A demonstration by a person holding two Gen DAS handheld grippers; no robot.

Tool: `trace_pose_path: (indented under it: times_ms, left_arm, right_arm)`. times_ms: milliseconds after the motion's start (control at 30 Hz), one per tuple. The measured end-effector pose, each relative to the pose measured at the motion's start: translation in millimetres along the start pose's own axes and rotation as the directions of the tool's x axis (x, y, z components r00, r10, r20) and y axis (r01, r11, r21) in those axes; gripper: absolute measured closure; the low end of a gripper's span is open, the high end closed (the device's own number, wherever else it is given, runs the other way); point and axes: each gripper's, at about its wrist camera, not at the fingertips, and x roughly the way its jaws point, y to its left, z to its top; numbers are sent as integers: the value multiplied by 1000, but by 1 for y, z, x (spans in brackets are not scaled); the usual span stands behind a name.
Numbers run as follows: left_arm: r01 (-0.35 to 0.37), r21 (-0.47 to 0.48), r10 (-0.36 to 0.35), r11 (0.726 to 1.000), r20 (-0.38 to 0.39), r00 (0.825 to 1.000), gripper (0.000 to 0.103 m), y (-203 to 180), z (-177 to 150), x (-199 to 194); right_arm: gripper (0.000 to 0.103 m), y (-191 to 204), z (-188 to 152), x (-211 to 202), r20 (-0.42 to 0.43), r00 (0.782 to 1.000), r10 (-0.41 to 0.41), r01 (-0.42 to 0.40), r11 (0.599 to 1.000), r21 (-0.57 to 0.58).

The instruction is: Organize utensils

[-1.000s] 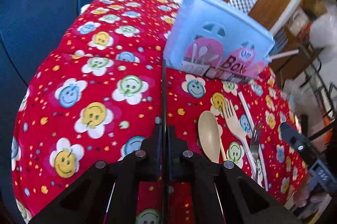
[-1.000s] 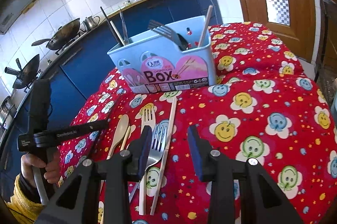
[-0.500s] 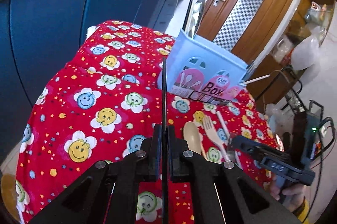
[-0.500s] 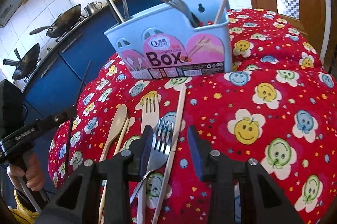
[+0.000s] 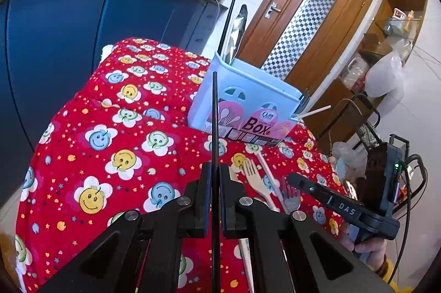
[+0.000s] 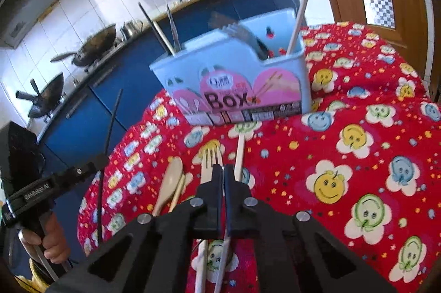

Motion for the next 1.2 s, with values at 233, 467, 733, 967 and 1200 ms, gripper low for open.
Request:
trace_pose_path:
  times_ms: [233, 467, 733, 967, 1200]
  left_arm:
    - [14, 17, -16, 1000, 67, 998, 98, -12, 7, -11]
    - [31, 66, -38, 997, 120, 992, 98, -30, 23, -15]
    - [49, 103, -67, 993, 180, 981, 98, -51, 41, -12]
    - [43, 138, -77, 989, 253, 964, 98, -68, 64, -7]
    - [8, 177, -73, 984, 361, 930, 98, -87, 98, -2]
  right_arm:
    - [100, 16, 9, -38, 156, 985, -68, 77, 995, -58]
    - [100, 26, 20, -66, 267, 957, -110, 136, 987, -83]
    - [100, 30, 39, -84, 345, 930, -127, 167, 982, -87]
    - [100, 39, 67, -94, 401, 907, -130, 196, 972, -128]
    - [100, 45, 92, -96, 444, 884, -149, 242, 957, -161]
